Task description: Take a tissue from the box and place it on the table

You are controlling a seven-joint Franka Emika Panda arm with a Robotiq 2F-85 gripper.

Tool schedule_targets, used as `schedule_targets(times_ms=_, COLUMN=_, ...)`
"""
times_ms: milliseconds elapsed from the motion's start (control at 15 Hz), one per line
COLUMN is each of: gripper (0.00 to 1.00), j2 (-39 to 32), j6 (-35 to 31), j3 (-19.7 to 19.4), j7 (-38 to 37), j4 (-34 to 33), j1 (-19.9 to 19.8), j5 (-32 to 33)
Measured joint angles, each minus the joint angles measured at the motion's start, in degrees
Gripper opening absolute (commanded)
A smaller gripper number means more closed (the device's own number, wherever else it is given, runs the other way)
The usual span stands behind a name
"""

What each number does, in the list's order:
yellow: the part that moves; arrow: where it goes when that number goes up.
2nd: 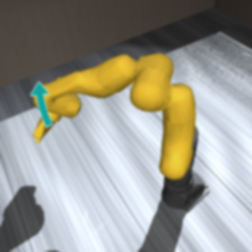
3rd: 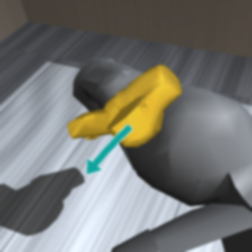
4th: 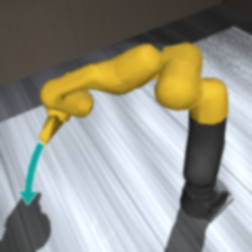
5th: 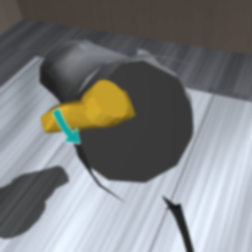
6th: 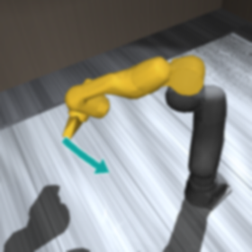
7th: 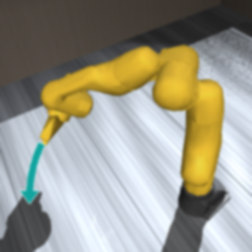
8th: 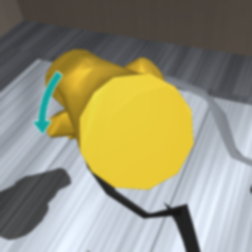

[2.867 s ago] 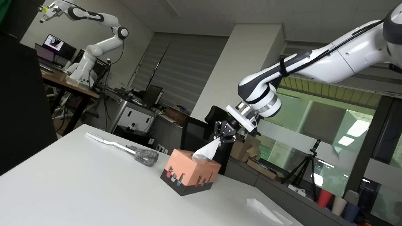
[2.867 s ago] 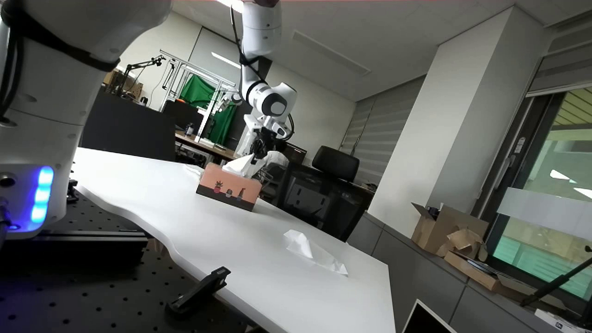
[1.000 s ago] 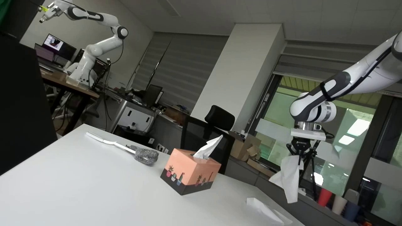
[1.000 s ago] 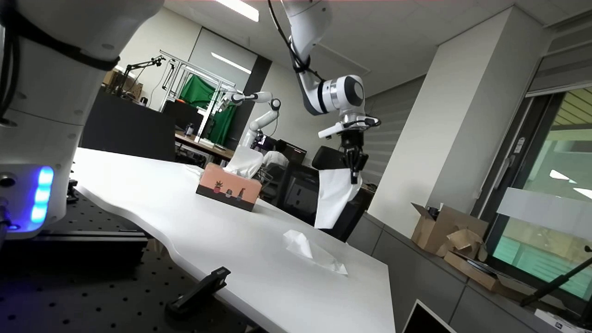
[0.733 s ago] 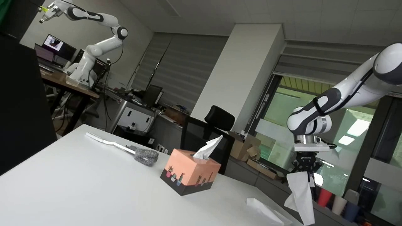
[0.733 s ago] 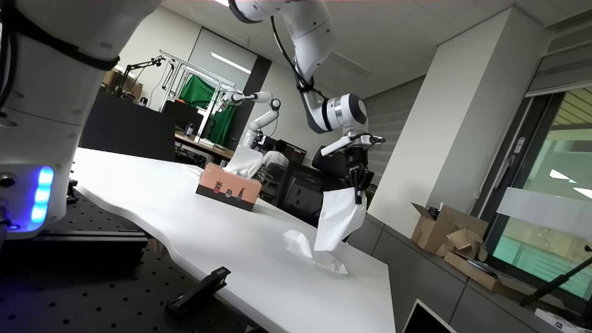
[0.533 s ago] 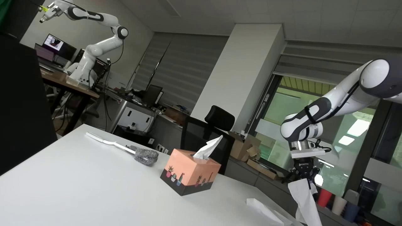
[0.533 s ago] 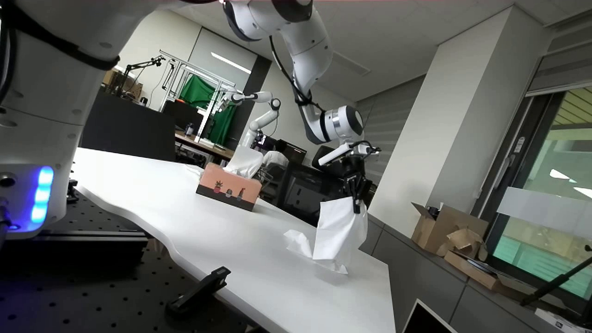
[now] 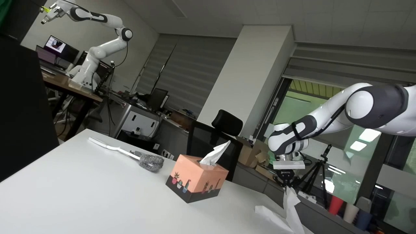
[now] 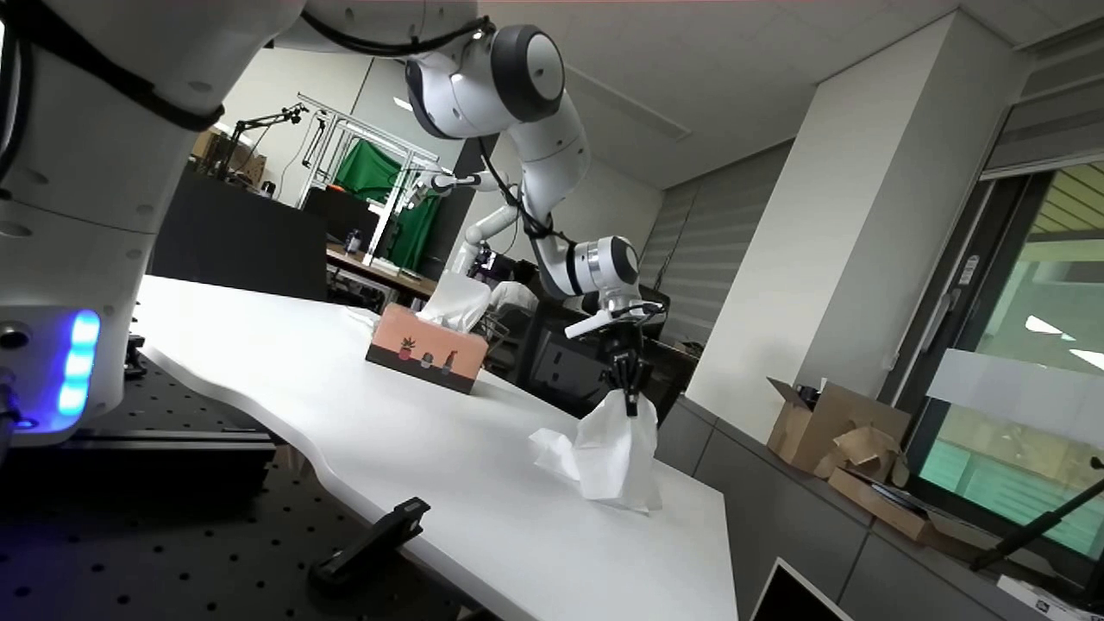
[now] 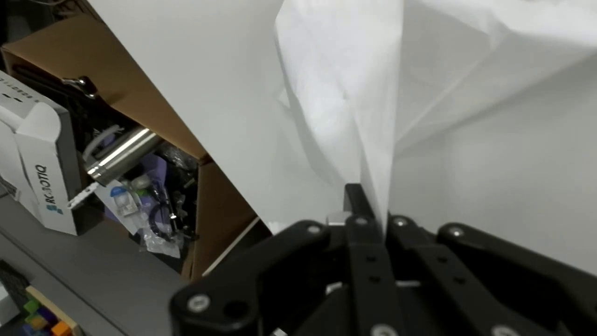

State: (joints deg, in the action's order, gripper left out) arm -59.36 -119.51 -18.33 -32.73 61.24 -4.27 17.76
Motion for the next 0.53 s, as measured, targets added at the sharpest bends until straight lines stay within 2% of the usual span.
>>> schedule_targets(times_ms=533, gripper=0.81, j2=-3.4, j6=-5.3, j3=1.6, j7=-2.5, j4=-5.7, j1=2.9, j5=-5.7)
